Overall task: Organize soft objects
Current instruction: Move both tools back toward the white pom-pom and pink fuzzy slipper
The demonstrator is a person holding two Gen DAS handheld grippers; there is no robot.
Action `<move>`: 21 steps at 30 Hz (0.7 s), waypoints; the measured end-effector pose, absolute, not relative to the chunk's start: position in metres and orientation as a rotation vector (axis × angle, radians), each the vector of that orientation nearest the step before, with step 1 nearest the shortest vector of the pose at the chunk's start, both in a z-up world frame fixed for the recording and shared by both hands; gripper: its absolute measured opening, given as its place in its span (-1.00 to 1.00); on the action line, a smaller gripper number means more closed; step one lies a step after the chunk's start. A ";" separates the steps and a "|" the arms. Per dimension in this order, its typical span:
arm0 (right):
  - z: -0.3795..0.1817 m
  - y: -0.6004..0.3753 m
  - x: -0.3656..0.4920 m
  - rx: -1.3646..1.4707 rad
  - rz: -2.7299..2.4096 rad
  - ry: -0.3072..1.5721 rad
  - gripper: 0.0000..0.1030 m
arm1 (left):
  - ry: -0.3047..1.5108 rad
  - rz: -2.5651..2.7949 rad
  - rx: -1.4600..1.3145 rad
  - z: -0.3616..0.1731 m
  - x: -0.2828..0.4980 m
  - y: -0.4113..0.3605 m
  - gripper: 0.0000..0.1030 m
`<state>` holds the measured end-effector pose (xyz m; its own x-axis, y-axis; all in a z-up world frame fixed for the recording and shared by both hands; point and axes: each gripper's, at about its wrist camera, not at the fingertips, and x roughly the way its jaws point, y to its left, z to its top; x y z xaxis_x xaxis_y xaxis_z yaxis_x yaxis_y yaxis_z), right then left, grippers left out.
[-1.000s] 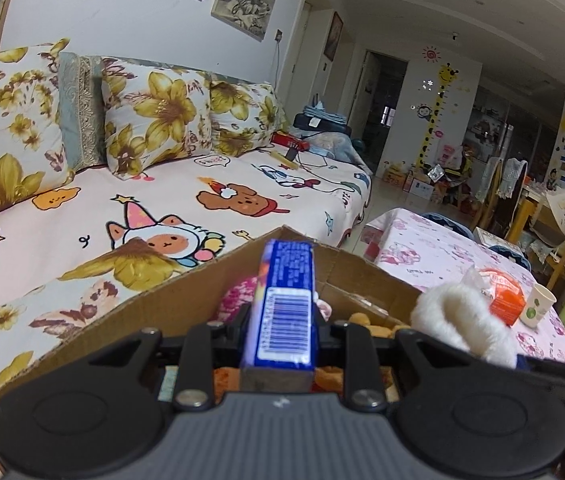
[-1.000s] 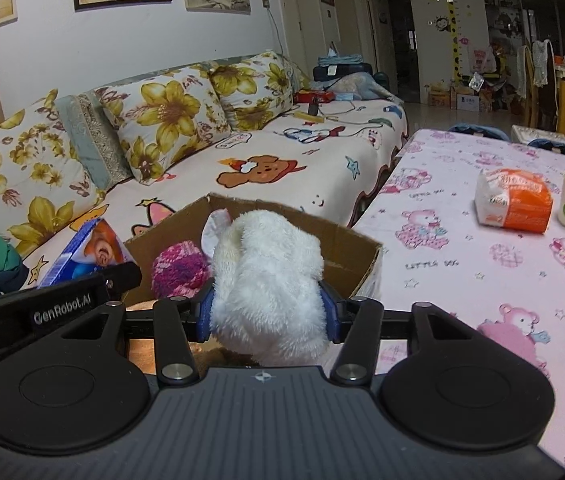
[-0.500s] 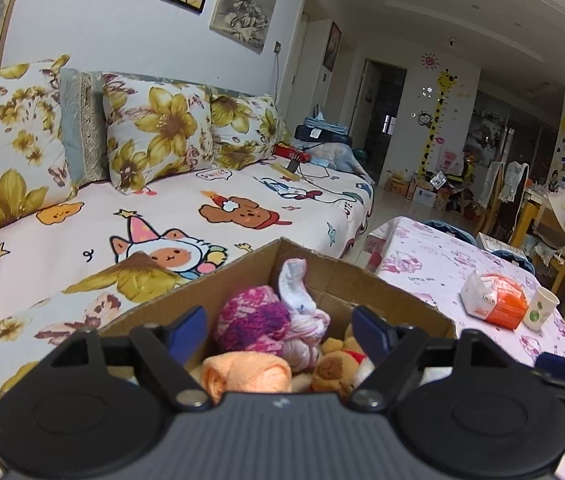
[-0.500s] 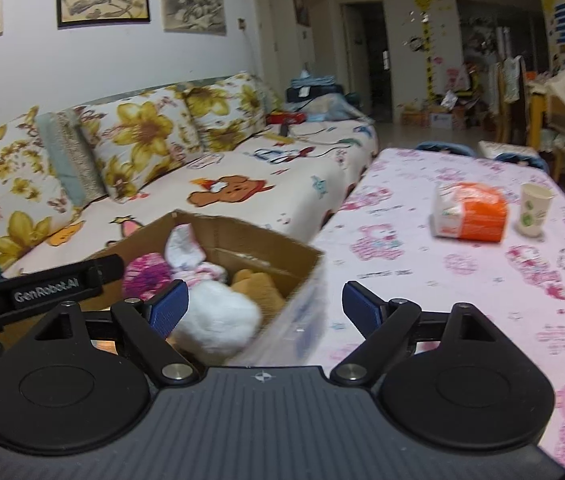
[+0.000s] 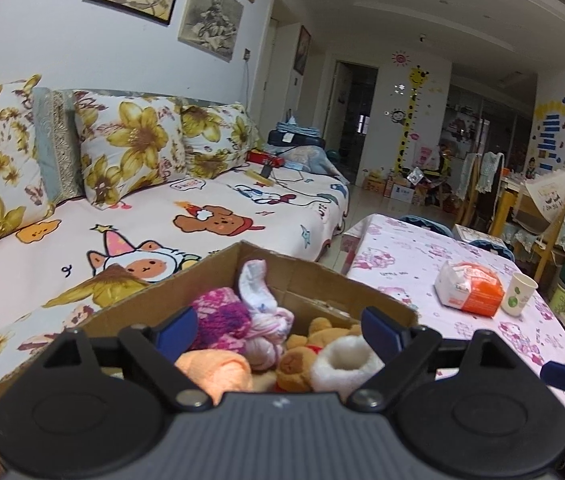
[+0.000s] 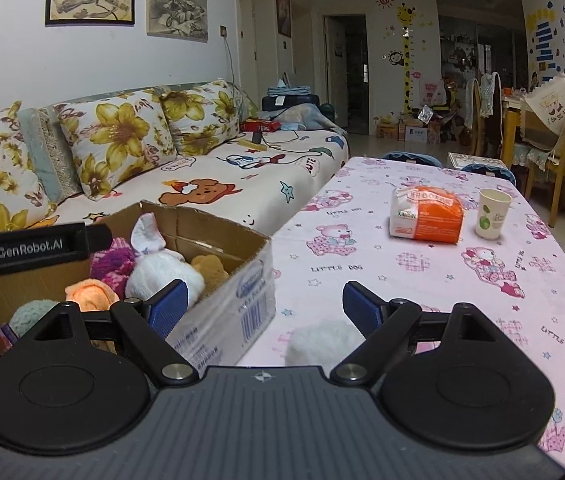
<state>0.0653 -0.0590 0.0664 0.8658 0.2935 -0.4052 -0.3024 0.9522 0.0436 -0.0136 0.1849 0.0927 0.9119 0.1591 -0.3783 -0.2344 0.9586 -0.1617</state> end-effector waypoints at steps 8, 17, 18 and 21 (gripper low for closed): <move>0.058 -0.069 0.058 -0.003 0.282 0.448 1.00 | 0.360 0.176 -0.165 0.094 -0.014 0.169 0.87; 0.053 -0.077 0.053 -0.005 0.239 0.466 1.00 | 0.343 0.130 -0.078 0.095 -0.016 0.142 0.95; 0.053 -0.078 0.053 -0.003 0.237 0.469 1.00 | 0.340 0.125 -0.071 0.095 -0.016 0.139 0.95; 0.052 -0.080 0.052 0.003 0.229 0.471 1.00 | 0.329 0.110 -0.050 0.095 -0.018 0.132 0.98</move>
